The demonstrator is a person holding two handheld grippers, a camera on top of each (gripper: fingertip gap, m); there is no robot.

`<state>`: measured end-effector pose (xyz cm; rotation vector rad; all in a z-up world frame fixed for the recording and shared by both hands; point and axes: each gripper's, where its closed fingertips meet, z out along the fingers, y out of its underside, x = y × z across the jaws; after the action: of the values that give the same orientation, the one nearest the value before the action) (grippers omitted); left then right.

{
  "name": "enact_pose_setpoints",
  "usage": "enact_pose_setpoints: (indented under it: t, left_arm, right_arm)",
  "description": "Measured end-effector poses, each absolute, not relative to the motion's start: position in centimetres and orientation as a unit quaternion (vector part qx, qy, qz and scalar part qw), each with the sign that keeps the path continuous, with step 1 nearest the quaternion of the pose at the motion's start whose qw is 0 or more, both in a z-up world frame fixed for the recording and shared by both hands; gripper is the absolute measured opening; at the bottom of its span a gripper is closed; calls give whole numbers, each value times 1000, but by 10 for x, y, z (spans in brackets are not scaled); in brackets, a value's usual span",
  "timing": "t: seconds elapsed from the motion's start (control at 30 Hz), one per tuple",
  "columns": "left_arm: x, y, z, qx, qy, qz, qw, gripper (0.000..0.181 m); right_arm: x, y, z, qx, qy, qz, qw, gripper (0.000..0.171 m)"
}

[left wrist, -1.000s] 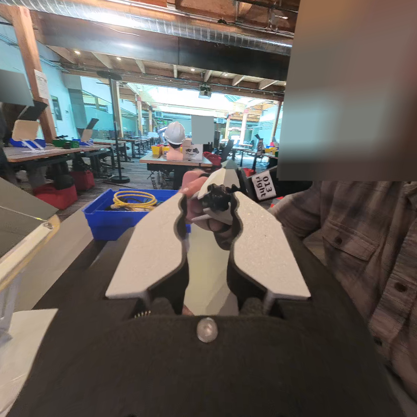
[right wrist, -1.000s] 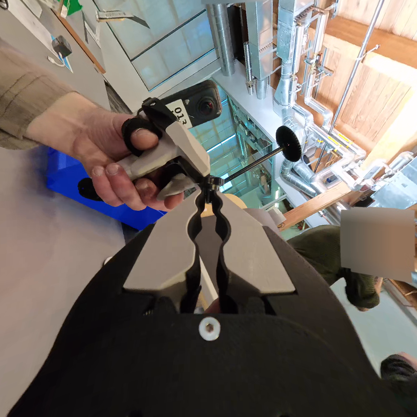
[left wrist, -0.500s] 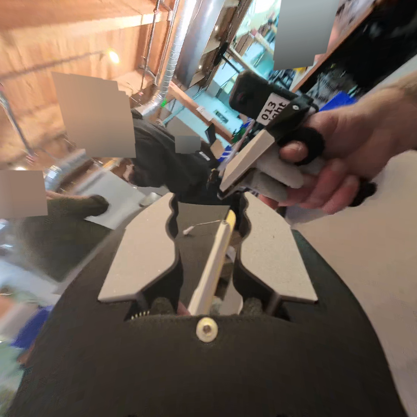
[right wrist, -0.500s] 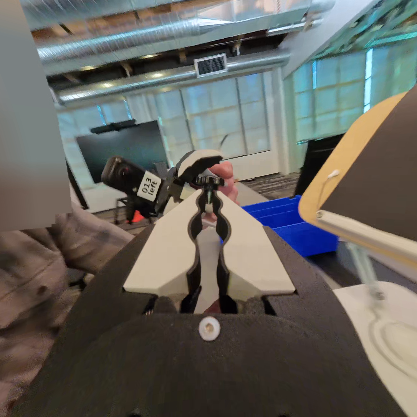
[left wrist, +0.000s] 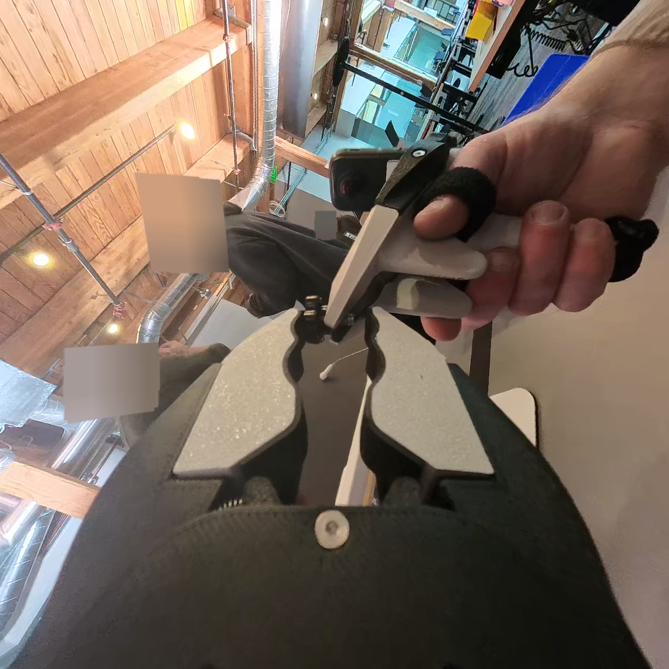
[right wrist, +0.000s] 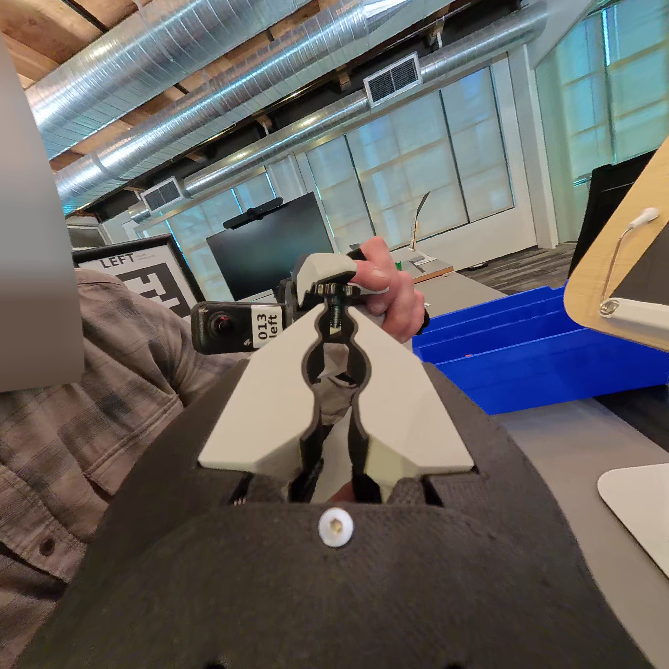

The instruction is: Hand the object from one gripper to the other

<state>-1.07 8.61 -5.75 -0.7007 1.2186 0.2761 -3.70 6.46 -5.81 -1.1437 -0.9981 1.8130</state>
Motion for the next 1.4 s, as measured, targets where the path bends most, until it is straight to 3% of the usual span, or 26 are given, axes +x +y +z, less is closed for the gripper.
enact_pose_setpoints:
  t: [0.63, 1.0, 1.4]
  left_arm:
    - [-14, 90, -64, -325, 567, 144, 743, 27]
    - [-16, 99, -75, -314, 581, 206, 722, 24]
    - [-14, 108, -90, -330, 590, 211, 706, 24]
  right_arm:
    - [-38, 69, -66, -473, -414, 668, 397, 7]
    - [-35, 79, -81, -526, -464, 578, 418, 4]
    - [-29, 97, -97, -570, -498, 476, 447, 20]
